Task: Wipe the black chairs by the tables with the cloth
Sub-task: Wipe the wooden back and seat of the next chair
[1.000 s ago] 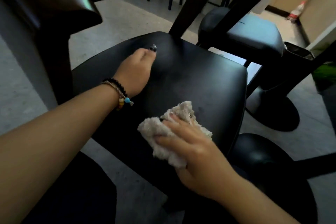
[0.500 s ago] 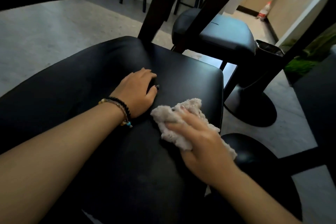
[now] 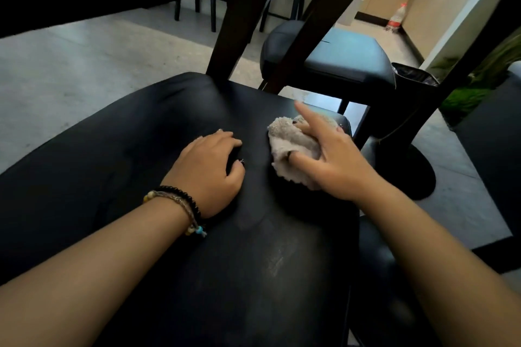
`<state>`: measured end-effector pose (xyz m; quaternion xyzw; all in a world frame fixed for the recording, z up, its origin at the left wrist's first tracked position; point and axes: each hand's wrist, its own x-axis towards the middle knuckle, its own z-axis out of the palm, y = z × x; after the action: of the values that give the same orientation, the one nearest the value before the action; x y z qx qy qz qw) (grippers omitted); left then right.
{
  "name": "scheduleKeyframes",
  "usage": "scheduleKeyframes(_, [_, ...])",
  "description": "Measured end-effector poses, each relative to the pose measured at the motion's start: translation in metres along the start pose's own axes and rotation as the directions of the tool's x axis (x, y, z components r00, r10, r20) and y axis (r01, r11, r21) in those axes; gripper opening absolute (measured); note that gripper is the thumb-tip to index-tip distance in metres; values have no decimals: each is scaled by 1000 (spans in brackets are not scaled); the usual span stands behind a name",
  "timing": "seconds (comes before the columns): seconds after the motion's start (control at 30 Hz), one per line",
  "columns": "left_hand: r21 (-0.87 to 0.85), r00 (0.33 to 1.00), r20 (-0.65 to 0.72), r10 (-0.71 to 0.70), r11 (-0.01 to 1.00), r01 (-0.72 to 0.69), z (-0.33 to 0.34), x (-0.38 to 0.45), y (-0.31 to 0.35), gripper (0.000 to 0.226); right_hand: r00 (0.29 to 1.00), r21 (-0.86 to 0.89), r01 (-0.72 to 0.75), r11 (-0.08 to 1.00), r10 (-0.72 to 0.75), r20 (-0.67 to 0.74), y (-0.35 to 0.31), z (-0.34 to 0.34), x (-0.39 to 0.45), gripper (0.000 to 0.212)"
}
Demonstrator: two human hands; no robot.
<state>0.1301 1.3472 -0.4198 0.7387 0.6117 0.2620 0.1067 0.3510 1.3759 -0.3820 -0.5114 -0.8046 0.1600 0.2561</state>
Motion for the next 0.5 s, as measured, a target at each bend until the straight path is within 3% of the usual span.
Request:
scheduleKeyframes(0.07, [-3,1000,2,-3,1000,3,0,0,0,46,1000,82,-18,996,19,-10,4,-7,4,81])
scheduleKeyframes(0.2, [-27,1000,-13,-23,999,23,-2,-1,1,50,999,-254,21,967,-12,35,10,7,9,60])
scheduleKeyframes(0.37, [-55,994,-78,-71,996,66,-3,-4,3,66,993,-54,110,992,-112,-38,2,20,7,47])
scheduleKeyframes(0.5, [-82,992,-108,-71,995,63,-4,-6,5,69,958,6,283,959,-283,48,-21,41,3,52])
